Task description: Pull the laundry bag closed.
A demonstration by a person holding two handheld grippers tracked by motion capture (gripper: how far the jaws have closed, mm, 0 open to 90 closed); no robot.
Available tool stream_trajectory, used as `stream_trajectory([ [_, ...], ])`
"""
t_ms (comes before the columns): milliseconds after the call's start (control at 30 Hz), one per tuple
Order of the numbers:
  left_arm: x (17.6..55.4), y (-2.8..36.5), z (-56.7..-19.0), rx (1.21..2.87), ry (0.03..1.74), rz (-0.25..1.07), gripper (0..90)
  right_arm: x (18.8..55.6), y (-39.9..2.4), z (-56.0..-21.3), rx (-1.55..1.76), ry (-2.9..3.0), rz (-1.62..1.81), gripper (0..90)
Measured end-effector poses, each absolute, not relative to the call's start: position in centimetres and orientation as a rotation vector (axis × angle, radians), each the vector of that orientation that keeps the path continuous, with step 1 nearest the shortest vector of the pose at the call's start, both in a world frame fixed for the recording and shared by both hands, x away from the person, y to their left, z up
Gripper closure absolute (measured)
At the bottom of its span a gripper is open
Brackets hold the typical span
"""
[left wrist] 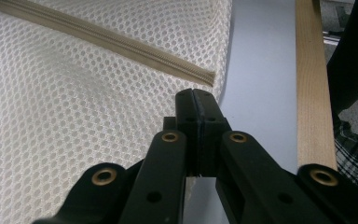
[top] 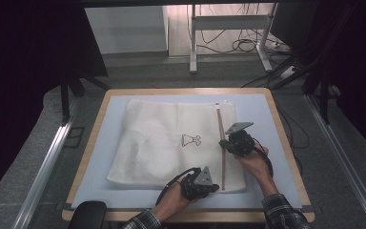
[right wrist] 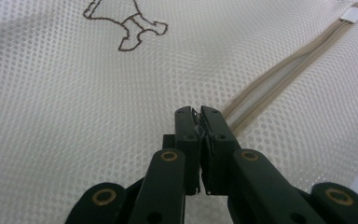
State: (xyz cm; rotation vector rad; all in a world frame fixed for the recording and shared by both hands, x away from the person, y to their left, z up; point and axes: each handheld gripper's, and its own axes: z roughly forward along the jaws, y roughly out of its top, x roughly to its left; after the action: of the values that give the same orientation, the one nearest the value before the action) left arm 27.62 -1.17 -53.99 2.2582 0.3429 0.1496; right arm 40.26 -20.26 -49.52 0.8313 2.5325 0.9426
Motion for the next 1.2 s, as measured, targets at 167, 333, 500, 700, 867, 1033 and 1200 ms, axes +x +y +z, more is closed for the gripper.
stream_trajectory([
  [167,27.5,-1.2,-54.0,2.253,0.349,0.151,90.0,41.0,-20.2,-49.5,0.837,2.527,0.943,85.9],
  [333,27.5,-1.3,-54.0,2.251,0.350,0.154,90.0,41.8,-20.1,-49.7,0.853,2.526,0.939,85.8],
  [500,27.5,-1.3,-54.0,2.250,0.350,0.154,90.0,42.2,-20.0,-49.7,0.853,2.523,0.932,85.9],
  [700,27.5,-1.2,-54.0,2.250,0.350,0.153,90.0,42.9,-20.0,-49.8,0.869,2.521,0.932,85.8],
  [867,27.5,-1.2,-54.0,2.250,0.351,0.152,90.0,43.6,-19.9,-49.9,0.884,2.520,0.937,85.9],
  [1033,27.5,-1.2,-54.0,2.251,0.347,0.154,90.0,44.1,-19.9,-49.9,0.892,2.515,0.933,85.9],
  [1200,27.6,-1.2,-54.0,2.253,0.346,0.150,90.0,44.8,-19.7,-50.1,0.898,2.518,0.927,85.8],
])
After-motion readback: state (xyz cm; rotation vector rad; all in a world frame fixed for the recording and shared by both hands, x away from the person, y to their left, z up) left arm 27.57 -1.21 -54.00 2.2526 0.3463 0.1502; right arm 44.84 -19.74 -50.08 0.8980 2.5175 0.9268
